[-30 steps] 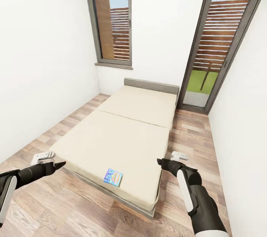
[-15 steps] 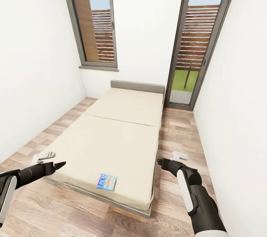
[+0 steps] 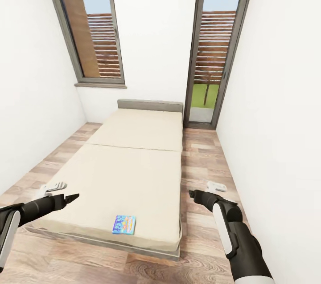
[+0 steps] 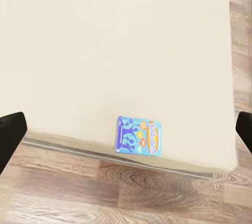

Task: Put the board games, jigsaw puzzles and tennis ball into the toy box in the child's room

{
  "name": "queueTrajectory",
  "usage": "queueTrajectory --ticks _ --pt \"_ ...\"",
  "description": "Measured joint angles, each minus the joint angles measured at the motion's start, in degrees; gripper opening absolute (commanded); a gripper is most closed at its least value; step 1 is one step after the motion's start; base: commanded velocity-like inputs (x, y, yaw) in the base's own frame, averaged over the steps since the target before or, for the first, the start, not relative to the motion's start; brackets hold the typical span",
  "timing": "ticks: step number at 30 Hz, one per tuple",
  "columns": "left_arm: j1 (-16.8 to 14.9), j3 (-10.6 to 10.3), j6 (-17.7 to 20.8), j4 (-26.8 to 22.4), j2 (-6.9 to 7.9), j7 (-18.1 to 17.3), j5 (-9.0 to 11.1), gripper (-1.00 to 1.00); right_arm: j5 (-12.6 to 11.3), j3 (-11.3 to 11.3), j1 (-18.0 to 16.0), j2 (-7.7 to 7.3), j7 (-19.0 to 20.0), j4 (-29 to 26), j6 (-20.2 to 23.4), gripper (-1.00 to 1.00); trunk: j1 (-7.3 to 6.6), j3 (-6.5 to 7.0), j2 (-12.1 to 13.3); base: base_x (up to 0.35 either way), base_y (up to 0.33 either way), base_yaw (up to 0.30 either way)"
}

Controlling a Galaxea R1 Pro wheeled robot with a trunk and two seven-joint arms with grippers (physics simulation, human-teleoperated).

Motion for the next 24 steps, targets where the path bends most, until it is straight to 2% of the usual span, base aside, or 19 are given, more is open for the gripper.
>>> queueTrajectory --ticks 16,24 --pt "0.0 0.0 -0.05 0.0 0.02 -0.03 0.0 1.0 0.0 -0.01 0.0 0.0 0.0 0.0 0.01 1.0 0.0 0.75 0.0 0.0 0.014 -0.269" --pt "0.0 0.0 -0.03 -0.01 0.03 -0.07 0.0 1.0 0.0 0.0 0.0 0.0 0.0 0.0 -0.02 1.0 0.0 1.13 0.0 0.0 0.106 -0.268"
